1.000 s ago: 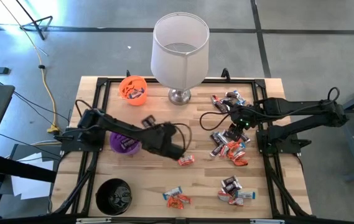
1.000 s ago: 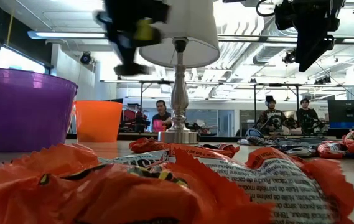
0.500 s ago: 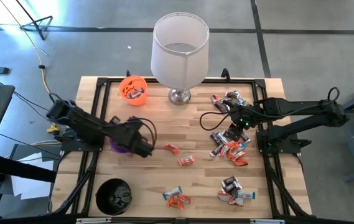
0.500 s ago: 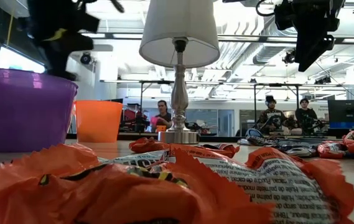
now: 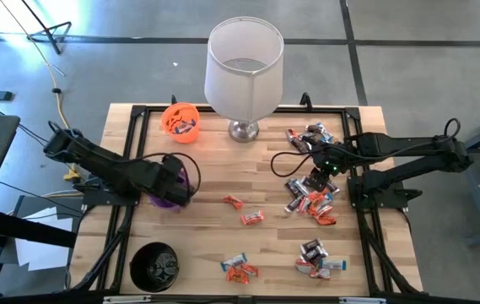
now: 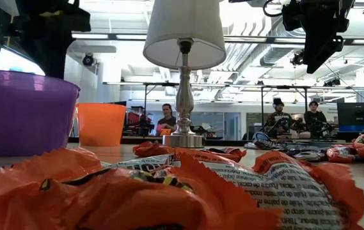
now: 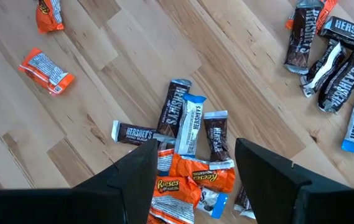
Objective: Sort candy
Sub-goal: Put the brown chocolate into the purple bucket, then put the orange chocolate into the black bucket
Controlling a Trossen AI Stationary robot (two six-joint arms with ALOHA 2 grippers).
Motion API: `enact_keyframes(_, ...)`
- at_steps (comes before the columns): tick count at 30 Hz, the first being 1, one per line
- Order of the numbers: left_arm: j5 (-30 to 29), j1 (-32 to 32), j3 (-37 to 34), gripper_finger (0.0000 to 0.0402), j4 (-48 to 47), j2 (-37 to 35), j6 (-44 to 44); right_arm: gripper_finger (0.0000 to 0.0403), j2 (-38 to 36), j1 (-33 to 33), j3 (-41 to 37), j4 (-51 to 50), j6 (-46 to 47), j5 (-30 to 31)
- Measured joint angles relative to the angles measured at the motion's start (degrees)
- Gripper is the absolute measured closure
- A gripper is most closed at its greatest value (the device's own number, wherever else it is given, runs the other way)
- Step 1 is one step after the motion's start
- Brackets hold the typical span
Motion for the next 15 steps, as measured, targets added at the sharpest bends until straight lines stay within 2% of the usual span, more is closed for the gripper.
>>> enact_keyframes(7,-0.1,0.0,0.0,0.0281,15.3,0.2,16.8,0.0192,0.0,0.0,0.0,0.0,0.0,0.0)
enact_keyframes(12,0.0,0.3,0.0,0.0282,28.9,1.0,35.7,0.0192,0.0,0.0,0.0,0.0,0.0,0.0)
enact_keyframes(15,2.0,1.1,0.1,0.0282,34.8,3.0,45.5,0.0192,0.0,0.0,0.0,0.0,0.0,0.0)
